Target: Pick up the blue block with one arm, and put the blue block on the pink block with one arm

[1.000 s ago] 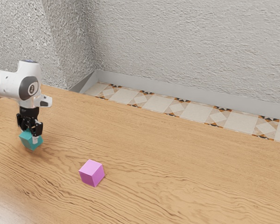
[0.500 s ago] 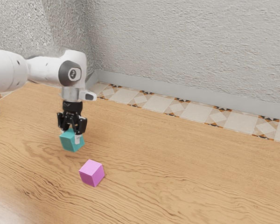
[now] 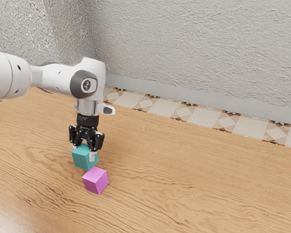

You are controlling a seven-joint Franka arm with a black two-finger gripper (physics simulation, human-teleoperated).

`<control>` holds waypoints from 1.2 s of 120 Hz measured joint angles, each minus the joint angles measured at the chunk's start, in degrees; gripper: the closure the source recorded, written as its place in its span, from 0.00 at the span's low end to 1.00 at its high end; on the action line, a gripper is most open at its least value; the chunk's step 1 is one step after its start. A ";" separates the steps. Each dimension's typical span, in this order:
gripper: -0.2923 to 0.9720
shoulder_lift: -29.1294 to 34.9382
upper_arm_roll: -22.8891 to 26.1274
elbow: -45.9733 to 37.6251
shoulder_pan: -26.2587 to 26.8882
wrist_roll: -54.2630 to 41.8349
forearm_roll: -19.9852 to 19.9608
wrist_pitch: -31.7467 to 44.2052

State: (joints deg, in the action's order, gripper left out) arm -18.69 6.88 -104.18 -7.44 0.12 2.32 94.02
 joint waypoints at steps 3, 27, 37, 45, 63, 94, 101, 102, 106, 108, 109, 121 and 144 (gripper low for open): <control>0.48 0.24 0.20 -0.63 0.12 0.40 0.10 0.74; 0.48 1.60 1.99 -3.82 0.59 2.98 1.47 6.39; 0.48 2.65 2.27 -5.86 0.60 3.72 1.97 8.63; 0.48 3.39 2.33 -6.97 0.59 4.19 2.21 10.13; 0.48 5.23 2.43 -8.79 0.82 5.10 2.45 12.32; 0.48 9.53 2.86 -14.00 0.97 6.25 2.51 13.42; 0.48 9.93 3.52 -14.61 1.00 6.46 2.53 13.64; 0.48 9.96 3.59 -14.66 1.02 6.49 2.53 13.67; 0.48 10.01 3.79 -14.78 1.11 6.60 2.52 13.79; 0.48 10.02 3.86 -14.82 1.16 6.66 2.53 13.84; 0.48 10.01 3.88 -14.84 1.18 6.69 2.53 13.87; 0.48 9.74 4.00 -14.90 1.40 6.98 2.52 14.36; 0.47 8.34 4.03 -14.56 1.04 7.39 2.95 15.13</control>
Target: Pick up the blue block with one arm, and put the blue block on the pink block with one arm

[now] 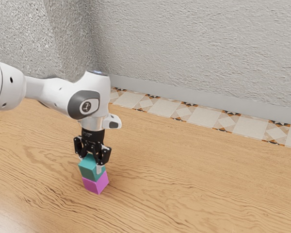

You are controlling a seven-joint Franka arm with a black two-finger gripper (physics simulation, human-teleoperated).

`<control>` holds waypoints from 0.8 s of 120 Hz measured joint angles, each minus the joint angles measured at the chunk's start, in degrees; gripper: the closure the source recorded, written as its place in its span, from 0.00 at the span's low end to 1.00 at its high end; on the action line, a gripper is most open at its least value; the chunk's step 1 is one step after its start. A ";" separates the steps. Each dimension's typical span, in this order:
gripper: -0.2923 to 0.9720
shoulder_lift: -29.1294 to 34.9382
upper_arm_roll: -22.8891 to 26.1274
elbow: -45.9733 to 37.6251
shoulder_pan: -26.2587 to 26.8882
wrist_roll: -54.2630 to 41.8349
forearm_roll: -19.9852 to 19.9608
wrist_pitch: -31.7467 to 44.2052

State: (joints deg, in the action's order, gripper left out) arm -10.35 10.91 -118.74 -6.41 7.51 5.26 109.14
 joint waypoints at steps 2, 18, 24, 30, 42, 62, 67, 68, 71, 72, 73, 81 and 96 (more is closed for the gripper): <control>0.47 -0.04 0.00 0.02 -0.01 0.03 0.04 0.04; 0.40 -0.21 -0.01 0.07 -0.02 0.15 0.00 0.36; 0.37 -0.22 -0.02 0.07 -0.02 0.16 -0.06 0.42; 0.34 -0.20 -0.02 0.07 0.01 0.18 -0.09 0.46; 0.30 -0.15 -0.02 0.07 0.06 0.22 -0.13 0.46; 0.26 1.81 0.06 0.47 0.29 0.27 -0.17 0.15; 0.26 3.04 0.07 1.45 0.32 0.29 -0.17 -0.40; 0.26 3.29 0.07 1.60 0.32 0.30 -0.17 -0.51; 0.25 4.12 0.07 2.00 0.32 0.30 -0.17 -0.85; 0.25 4.34 0.07 2.12 0.31 0.30 -0.17 -0.96; 0.25 4.54 0.07 2.27 0.29 0.29 -0.17 -1.07; 0.25 5.30 0.23 4.23 -0.08 0.14 -0.22 -1.90; 0.24 5.69 2.81 7.07 -0.57 -0.48 -0.30 -3.32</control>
State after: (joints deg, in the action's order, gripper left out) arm -4.66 13.72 -111.68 -6.98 7.02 4.96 105.82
